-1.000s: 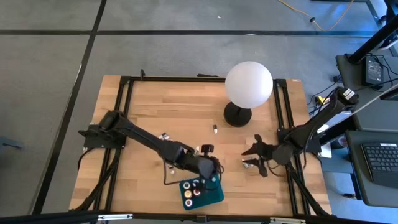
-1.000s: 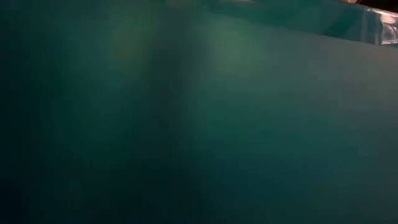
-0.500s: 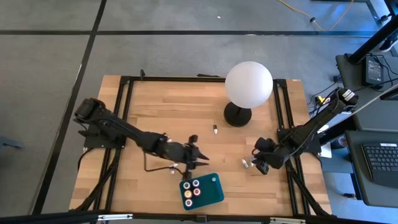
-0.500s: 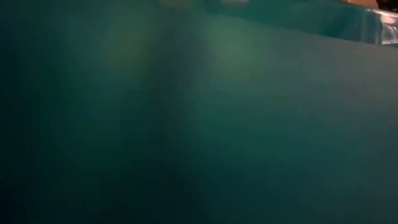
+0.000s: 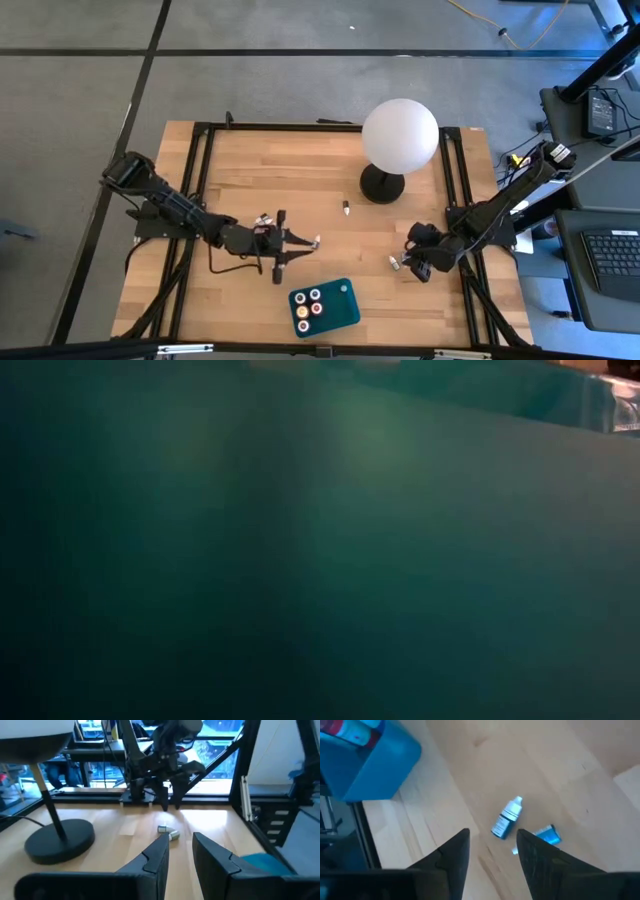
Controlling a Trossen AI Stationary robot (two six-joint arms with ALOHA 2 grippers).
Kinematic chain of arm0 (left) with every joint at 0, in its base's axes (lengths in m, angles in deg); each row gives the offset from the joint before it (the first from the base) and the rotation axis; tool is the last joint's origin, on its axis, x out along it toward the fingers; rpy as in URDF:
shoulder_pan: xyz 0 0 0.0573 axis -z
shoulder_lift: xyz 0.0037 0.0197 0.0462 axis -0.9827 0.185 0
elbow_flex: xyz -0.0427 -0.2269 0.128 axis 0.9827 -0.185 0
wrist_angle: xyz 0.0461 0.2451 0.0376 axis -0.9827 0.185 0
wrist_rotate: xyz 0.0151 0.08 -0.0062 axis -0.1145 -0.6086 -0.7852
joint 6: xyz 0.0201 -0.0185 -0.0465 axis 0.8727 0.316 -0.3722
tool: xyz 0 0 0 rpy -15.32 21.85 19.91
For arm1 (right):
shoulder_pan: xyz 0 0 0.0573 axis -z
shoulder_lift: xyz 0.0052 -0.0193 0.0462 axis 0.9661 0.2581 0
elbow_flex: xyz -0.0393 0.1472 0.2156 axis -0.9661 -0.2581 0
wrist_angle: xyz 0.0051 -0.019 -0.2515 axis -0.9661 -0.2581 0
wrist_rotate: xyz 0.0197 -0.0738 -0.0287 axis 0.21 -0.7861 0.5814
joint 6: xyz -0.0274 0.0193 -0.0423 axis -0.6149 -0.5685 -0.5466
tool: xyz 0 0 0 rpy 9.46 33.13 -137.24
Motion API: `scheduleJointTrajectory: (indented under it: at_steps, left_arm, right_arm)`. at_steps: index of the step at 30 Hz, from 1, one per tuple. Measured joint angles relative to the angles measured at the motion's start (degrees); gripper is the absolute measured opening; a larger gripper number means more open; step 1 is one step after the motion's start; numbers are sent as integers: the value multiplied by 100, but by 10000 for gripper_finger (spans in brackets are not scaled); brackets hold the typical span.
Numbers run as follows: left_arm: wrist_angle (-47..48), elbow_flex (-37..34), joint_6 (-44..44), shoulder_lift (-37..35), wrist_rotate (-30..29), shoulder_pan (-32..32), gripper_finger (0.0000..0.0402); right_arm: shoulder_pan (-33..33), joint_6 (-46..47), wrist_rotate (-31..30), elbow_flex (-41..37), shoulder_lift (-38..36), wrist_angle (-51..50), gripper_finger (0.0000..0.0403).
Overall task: Pick & Place food coloring
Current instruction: Put the small blue food coloring bottle into the blue bin
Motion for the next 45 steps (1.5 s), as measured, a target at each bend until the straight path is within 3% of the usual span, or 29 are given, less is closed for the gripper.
scheduleJointTrajectory:
  at_steps: [6,11,19,32,37,45]
  left_arm:
    - [-121,-39,123,9,-191,34,80]
    - [-82,-39,126,9,-190,34,79]
    - [-75,-39,126,9,-188,34,83]
    - [47,-39,126,11,-186,34,81]
    - [89,-39,126,11,-195,34,83]
    - [184,-39,126,11,-201,34,80]
  right_arm:
    - [0,659,-289,-2,125,-297,227]
    - [0,385,-172,-2,202,-230,258]
    - [107,869,-188,-2,450,-590,261]
    - [340,1027,10,-2,1702,-262,261]
    - [417,1131,279,31,2050,-169,244]
    - [417,1266,303,17,2056,-305,163]
